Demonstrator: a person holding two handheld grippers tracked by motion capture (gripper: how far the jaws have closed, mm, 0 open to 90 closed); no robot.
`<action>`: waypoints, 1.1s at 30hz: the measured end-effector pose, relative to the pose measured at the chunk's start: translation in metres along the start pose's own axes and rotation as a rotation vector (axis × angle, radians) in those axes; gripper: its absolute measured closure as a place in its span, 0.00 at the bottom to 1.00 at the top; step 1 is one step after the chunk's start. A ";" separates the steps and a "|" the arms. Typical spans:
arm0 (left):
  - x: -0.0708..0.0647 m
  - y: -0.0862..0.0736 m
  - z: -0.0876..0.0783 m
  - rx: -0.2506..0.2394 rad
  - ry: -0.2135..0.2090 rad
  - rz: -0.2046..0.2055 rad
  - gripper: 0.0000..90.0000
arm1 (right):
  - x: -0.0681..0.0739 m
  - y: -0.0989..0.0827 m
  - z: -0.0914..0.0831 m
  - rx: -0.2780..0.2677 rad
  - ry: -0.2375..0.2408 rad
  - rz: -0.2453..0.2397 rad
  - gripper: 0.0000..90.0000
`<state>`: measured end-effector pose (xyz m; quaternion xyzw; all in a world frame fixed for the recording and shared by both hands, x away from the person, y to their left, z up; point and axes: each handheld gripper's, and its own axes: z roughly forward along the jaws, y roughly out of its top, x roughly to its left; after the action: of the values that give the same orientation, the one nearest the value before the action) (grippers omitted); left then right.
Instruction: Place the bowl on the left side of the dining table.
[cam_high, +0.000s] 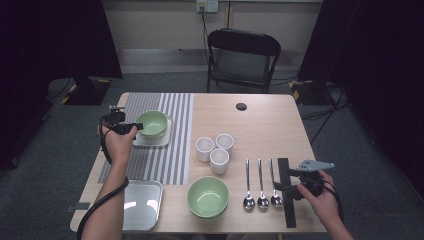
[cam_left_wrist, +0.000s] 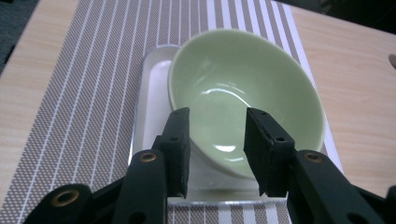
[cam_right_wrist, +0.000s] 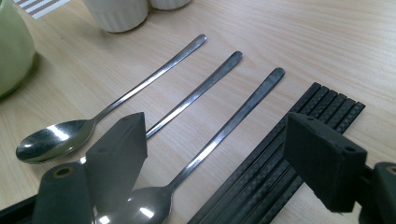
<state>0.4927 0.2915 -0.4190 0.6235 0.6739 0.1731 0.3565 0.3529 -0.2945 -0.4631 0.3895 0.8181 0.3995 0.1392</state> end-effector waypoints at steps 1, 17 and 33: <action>-0.001 -0.001 -0.001 0.002 -0.002 -0.002 0.68 | 0.000 0.000 0.000 0.000 -0.002 0.000 0.23; -0.010 -0.008 -0.012 -0.033 -0.065 0.061 0.48 | 0.002 0.004 0.005 0.023 -0.017 -0.014 0.23; -0.020 -0.013 -0.023 -0.041 -0.115 0.096 0.39 | 0.005 0.005 -0.001 0.028 -0.012 -0.014 0.23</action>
<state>0.4662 0.2752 -0.4067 0.6565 0.6179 0.1677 0.3987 0.3522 -0.2894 -0.4585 0.3883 0.8254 0.3846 0.1415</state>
